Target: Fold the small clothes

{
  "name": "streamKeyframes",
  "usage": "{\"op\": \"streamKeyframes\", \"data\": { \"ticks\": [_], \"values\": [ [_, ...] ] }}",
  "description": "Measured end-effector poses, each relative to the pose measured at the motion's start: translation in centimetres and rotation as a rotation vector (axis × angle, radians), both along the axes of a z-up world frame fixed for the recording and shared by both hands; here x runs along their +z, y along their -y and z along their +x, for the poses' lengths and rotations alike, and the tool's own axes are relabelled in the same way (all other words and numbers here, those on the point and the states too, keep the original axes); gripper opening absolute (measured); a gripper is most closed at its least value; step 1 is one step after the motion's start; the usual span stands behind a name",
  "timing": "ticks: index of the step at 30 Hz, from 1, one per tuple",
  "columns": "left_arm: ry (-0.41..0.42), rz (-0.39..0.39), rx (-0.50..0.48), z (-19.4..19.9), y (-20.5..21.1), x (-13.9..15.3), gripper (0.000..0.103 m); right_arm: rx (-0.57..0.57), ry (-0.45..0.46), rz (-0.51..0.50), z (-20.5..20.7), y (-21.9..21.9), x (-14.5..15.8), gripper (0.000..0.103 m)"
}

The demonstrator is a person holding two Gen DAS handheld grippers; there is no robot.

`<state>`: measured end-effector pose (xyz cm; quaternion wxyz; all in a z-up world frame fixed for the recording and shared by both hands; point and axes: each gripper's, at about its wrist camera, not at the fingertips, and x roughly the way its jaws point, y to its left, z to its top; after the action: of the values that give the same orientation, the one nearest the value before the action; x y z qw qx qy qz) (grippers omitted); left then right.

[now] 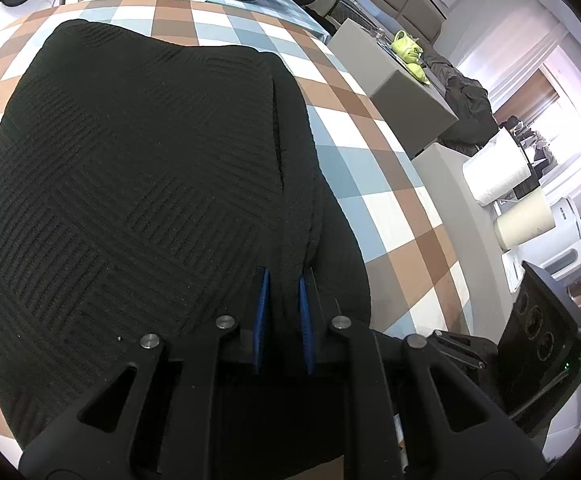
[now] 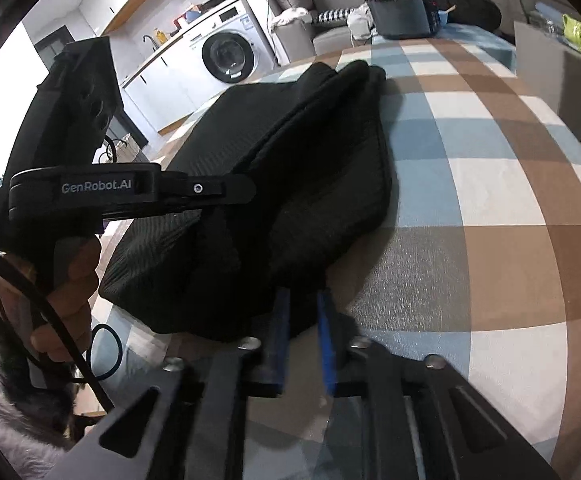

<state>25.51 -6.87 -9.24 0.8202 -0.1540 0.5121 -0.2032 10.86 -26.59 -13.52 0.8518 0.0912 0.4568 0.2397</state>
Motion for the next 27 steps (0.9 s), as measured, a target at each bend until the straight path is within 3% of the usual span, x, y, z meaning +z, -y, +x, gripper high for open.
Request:
{"op": "streamKeyframes", "data": {
  "ticks": [6, 12, 17, 27],
  "values": [
    [0.002, -0.004, 0.004, 0.0, 0.1, -0.1, 0.012, -0.074, 0.071, 0.124, -2.7, 2.7, 2.0, 0.002],
    [0.001, -0.003, 0.0, 0.0, 0.4, -0.3, 0.012, -0.108, -0.007, 0.16, -4.4, 3.5, 0.6, 0.0],
    [0.006, 0.001, 0.002, -0.1, 0.3, -0.1, 0.012, -0.183, -0.063, 0.257, -3.0, 5.5, 0.1, 0.003],
    [0.002, -0.006, 0.01, -0.2, -0.3, -0.1, 0.012, -0.187, -0.163, 0.459, 0.5, 5.4, -1.5, 0.006]
  ]
}}
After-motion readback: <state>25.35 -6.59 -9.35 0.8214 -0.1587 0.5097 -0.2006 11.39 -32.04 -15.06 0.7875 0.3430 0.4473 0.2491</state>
